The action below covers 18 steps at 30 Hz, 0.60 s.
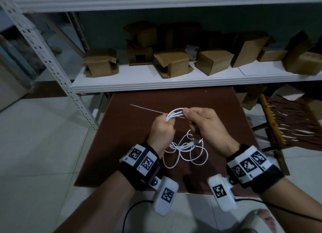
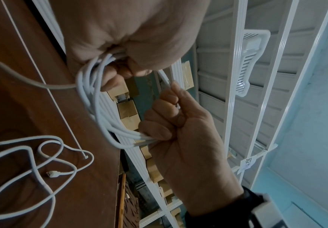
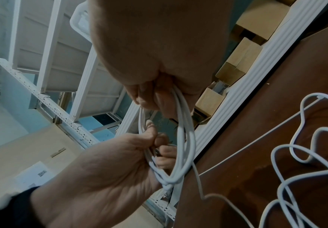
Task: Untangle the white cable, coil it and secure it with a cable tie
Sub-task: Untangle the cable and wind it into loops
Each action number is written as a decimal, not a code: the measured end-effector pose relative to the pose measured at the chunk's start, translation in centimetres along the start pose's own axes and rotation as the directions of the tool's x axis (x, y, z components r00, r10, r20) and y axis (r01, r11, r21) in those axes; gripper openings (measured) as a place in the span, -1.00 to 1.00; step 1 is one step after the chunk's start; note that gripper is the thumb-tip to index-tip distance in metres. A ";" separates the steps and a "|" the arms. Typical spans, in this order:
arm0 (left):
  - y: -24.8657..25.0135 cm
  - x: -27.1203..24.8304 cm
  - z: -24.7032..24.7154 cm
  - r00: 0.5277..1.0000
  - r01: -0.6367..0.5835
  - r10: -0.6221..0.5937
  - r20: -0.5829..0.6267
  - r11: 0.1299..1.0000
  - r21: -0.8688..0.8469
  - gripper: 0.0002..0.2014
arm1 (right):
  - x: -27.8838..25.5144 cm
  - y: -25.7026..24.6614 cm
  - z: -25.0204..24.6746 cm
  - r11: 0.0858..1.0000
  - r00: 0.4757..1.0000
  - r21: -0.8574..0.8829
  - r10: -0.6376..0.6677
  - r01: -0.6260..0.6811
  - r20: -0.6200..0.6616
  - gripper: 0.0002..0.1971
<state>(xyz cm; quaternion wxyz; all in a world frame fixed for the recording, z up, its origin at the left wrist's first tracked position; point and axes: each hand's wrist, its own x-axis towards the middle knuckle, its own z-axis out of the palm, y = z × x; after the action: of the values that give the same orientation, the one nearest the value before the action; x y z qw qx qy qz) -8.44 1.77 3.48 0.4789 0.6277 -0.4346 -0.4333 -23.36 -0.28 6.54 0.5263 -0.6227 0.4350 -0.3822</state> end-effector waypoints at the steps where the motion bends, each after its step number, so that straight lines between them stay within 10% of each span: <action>1: 0.2 -0.2 0.0 1.000 -0.010 0.010 -0.007 1.000 0.029 -0.73 | 0.0 0.0 0.0 1.000 1.000 -0.004 -0.006 0.006 0.001 -0.52; 7: 0.8 -0.6 -0.4 1.000 0.009 -0.004 -0.024 0.977 0.215 -0.69 | 0.0 -0.1 -0.2 0.999 0.999 -0.025 -0.041 0.041 -0.005 -0.50; 18: 1.8 -0.6 -0.1 0.962 0.272 -0.229 0.152 0.870 -0.411 -0.60 | 0.2 -0.3 0.0 0.998 0.999 0.059 -0.002 0.004 -0.035 -0.52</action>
<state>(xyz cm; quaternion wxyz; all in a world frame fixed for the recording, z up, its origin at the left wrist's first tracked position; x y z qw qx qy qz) -8.71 2.07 5.31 0.5227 0.5362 -0.2670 -0.6066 -23.25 -0.43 6.83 0.5363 -0.6006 0.4318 -0.4065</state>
